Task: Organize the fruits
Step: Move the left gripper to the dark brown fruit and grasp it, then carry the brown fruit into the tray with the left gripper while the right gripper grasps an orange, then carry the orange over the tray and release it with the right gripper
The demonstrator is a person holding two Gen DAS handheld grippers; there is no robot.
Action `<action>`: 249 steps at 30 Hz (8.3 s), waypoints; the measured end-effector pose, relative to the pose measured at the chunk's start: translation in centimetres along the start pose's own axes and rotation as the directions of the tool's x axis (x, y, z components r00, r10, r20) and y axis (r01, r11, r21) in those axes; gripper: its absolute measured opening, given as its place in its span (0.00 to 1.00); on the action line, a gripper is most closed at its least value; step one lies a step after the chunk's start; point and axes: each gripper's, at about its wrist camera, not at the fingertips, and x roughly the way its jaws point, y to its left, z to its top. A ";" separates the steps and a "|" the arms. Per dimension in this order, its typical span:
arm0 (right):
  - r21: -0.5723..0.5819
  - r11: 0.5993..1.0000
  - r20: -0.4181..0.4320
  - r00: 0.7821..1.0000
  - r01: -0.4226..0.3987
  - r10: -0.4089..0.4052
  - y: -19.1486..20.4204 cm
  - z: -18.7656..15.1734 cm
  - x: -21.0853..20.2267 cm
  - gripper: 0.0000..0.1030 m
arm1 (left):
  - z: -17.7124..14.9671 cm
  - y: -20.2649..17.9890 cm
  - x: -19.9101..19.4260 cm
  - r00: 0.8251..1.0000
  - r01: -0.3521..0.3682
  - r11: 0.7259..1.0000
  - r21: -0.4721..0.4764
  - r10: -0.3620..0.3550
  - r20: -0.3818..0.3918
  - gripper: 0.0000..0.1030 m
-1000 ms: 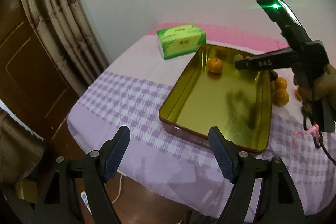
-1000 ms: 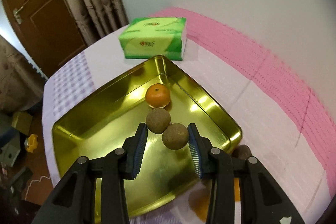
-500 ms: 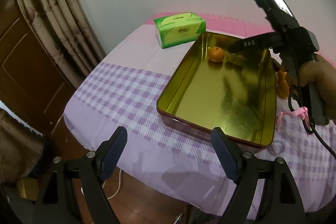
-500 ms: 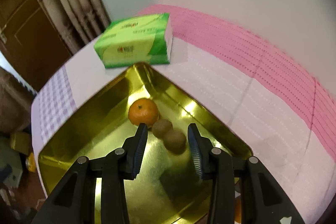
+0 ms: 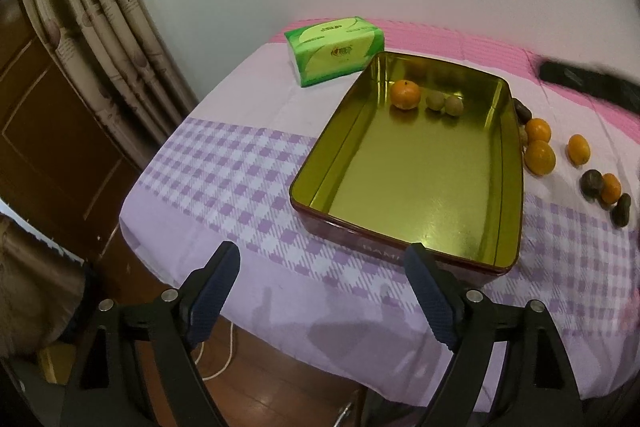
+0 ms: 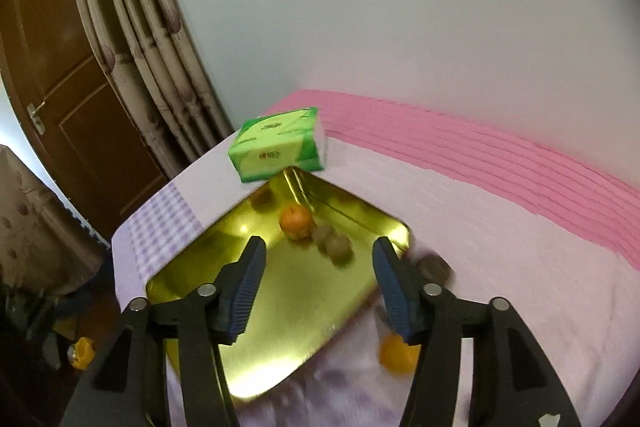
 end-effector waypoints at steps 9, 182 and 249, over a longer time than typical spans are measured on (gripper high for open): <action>0.059 0.942 -0.023 0.944 0.331 -0.331 -8.3 -9.3 -10.0 0.64 | -0.4 -1.3 -0.7 0.998 -0.044 0.998 0.055 0.042 0.035 0.83; 0.008 1.000 -0.028 1.000 -0.009 0.009 -2.7 -10.3 -13.2 0.37 | 12.6 -6.9 13.0 0.989 0.147 0.953 0.266 -0.134 -0.067 0.66; -0.074 0.995 -0.201 0.978 -0.073 0.057 4.9 0.6 6.3 0.37 | 2.2 1.8 1.0 0.998 0.052 0.997 -0.065 -0.054 -0.030 0.90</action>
